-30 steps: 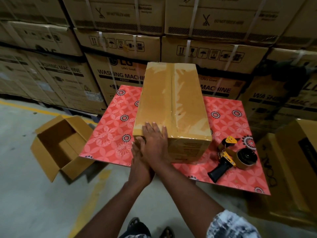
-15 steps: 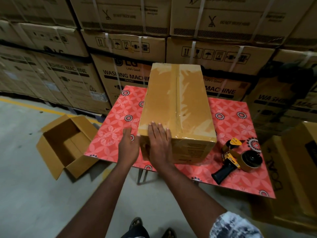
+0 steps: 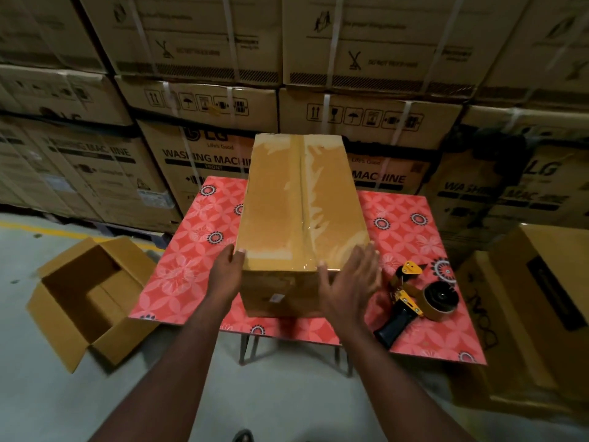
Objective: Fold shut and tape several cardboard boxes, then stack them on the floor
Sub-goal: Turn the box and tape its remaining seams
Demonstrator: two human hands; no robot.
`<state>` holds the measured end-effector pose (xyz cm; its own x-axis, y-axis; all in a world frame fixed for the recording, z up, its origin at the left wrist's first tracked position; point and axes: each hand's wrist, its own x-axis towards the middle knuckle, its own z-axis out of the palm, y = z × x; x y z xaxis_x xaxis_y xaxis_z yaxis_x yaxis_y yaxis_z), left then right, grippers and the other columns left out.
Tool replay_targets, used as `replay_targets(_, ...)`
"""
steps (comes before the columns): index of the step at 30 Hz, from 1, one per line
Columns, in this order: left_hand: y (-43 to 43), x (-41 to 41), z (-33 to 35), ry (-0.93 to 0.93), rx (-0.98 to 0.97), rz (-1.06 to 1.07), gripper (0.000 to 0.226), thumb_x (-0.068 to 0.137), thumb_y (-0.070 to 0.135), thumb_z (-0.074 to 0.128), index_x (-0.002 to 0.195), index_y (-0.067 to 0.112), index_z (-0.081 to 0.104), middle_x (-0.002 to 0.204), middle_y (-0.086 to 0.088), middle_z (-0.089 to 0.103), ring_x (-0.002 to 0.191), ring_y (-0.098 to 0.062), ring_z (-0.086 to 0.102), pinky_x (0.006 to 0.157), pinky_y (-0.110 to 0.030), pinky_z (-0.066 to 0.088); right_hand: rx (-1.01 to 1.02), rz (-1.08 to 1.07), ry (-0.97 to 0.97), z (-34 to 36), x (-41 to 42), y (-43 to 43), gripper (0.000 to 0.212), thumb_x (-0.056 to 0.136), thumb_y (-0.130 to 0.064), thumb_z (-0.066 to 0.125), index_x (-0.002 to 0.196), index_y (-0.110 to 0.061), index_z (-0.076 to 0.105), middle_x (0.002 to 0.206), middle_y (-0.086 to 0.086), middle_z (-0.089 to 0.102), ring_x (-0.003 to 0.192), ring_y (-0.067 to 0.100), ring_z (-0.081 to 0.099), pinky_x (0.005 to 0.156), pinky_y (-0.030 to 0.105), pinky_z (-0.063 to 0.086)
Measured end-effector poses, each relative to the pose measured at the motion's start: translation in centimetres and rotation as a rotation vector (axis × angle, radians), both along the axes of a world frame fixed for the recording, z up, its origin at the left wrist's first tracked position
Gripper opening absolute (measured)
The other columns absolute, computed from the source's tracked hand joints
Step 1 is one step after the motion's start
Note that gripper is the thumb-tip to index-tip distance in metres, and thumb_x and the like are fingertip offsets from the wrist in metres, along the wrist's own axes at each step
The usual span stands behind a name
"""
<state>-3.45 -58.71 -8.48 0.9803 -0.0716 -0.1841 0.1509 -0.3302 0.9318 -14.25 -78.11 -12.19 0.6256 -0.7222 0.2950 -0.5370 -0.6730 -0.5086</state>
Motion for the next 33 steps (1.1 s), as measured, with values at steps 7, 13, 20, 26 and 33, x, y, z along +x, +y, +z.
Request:
replay_targets(7,-0.5,-1.9,-0.3,-0.048,-0.021,0.056,0.035,0.108,0.024,0.040,0.140,0.019,0.054,0.122,-0.002,0.062,0.108,-0.023,0.060,0.082,-0.033,0.049,0.417,-0.158,-0.240,1.5,1.4,-1.5,0.073,0.095,-0.033,0.064,0.155,-0.008,0.029,0.156,0.019,0.032,0.142,0.036,0.029,0.112,0.050,0.031)
replay_targets(13,-2.6,-8.6,-1.1,0.056,-0.167,0.270,0.024,0.104,0.024,0.053,0.126,0.022,0.046,0.122,-0.006,0.061,0.108,-0.027,0.060,0.099,-0.051,0.050,0.505,-0.150,-0.343,1.7,2.9,-6.2,0.047,0.094,-0.021,0.064,0.137,-0.006,0.053,0.136,0.017,0.051,0.130,0.037,0.043,0.107,0.044,0.035)
replay_targets(20,-4.3,-12.6,-0.6,0.182,-0.316,0.239,0.042,0.089,0.016,0.076,0.121,0.015,0.049,0.114,-0.002,0.062,0.105,-0.018,0.061,0.095,-0.036,0.048,0.243,-0.072,-0.096,1.8,5.4,-10.5,0.055,0.095,-0.028,0.057,0.140,0.000,0.046,0.159,0.028,0.024,0.148,0.043,0.019,0.119,0.051,0.024)
replay_targets(26,-2.5,-9.4,-1.0,0.195,-0.298,0.151,0.064,0.071,0.018,0.090,0.124,0.006,0.056,0.112,-0.017,0.070,0.106,-0.037,0.067,0.091,-0.050,0.057,0.061,0.391,0.013,1.2,-1.0,3.4,0.073,0.097,-0.051,0.039,0.155,-0.007,0.033,0.169,0.018,0.007,0.156,0.032,-0.004,0.125,0.056,0.002)
replay_targets(33,-2.4,-7.3,0.4,-0.229,0.058,0.130,0.063,0.081,0.015,0.084,0.131,0.022,0.047,0.142,-0.006,0.043,0.125,-0.023,0.047,0.100,-0.041,0.046,-0.031,0.533,0.171,0.9,-4.5,5.5,0.094,0.095,-0.076,0.021,0.162,-0.010,0.017,0.171,0.008,-0.005,0.155,0.025,-0.017,0.126,0.054,0.004)
